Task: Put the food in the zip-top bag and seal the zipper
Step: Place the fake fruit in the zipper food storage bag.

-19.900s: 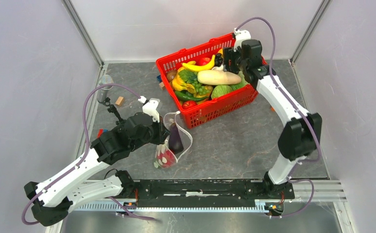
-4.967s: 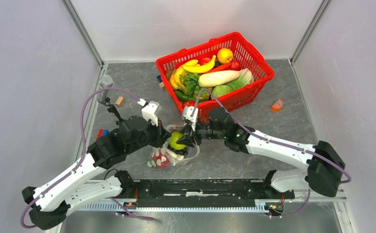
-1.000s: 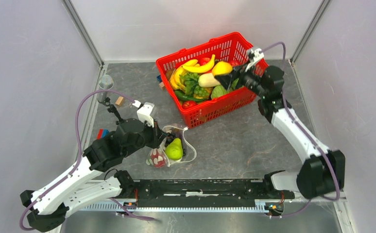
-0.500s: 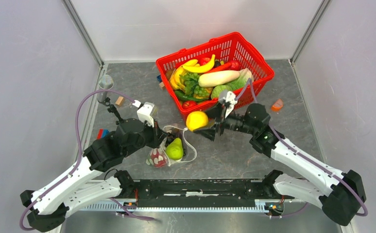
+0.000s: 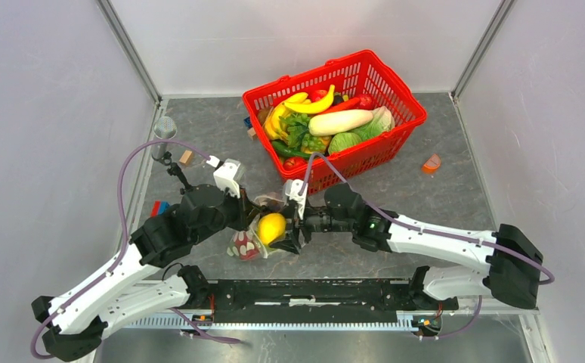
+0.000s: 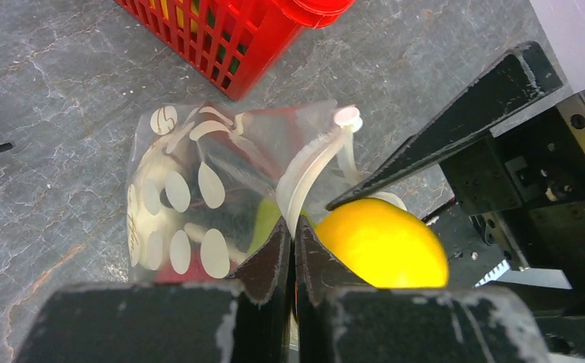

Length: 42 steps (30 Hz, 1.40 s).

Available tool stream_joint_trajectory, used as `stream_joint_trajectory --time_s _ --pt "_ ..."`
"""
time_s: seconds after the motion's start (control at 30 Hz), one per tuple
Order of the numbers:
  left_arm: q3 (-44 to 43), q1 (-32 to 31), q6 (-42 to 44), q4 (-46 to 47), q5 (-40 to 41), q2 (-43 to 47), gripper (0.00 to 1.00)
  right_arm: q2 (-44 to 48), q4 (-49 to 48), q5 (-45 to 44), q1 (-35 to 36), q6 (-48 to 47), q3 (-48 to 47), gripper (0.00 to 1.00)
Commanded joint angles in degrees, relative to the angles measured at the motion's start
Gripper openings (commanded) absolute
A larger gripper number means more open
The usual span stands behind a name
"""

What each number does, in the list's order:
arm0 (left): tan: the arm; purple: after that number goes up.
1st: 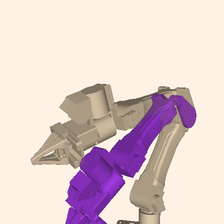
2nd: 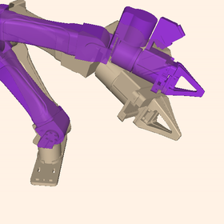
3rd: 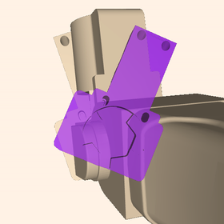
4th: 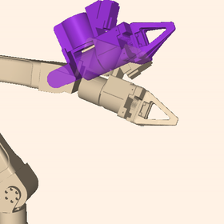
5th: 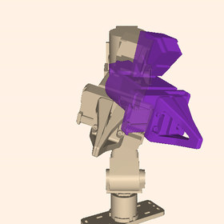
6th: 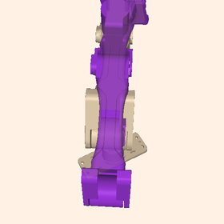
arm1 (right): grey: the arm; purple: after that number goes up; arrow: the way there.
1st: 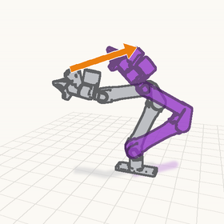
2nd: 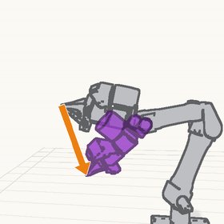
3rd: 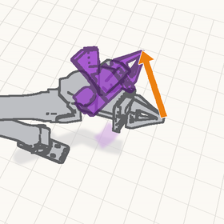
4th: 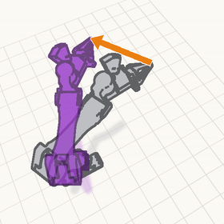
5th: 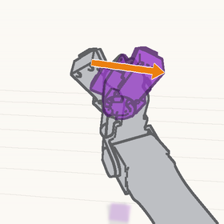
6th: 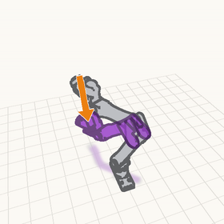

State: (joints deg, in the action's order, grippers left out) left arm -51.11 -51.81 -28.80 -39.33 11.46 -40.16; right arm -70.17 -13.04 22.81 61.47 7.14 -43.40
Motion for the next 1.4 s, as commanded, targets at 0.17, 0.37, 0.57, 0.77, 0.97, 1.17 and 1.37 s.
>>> stream_joint_trajectory --time_s 0.17,0.37,0.57,0.77,0.97,1.17,1.37 --pt "-0.4 0.2 -1.3 1.6 0.2 2.2 0.07 -5.2 1.0 -24.7 2.4 -2.3 -5.3 0.56" --pt "-0.6 0.2 -1.1 1.6 0.2 2.4 0.07 -10.8 5.5 -23.6 5.7 -6.1 -10.5 0.64" --pt "-1.0 0.2 -0.9 1.7 -0.1 1.7 0.07 -9.6 -0.3 -20.9 7.4 -6.6 -9.0 0.78" --pt "-1.0 0.2 -1.1 1.6 0.5 2.4 0.07 -8.1 1.5 -21.4 7.4 -6.5 -8.8 0.88" --pt "-0.4 0.2 -1.4 1.6 1.4 3.1 0.07 -1.9 0.4 -19.4 7.4 -5.1 -5.6 0.94" --pt "-0.4 0.2 -1.3 1.5 1.8 3.0 0.07 5.5 0.0 -22.3 7.3 -2.2 -1.5 0.94" --pt "0.0 0.2 -1.4 1.7 1.8 3.0 0.07 12.9 2.7 -40.5 7.3 6.2 6.5 0.79"
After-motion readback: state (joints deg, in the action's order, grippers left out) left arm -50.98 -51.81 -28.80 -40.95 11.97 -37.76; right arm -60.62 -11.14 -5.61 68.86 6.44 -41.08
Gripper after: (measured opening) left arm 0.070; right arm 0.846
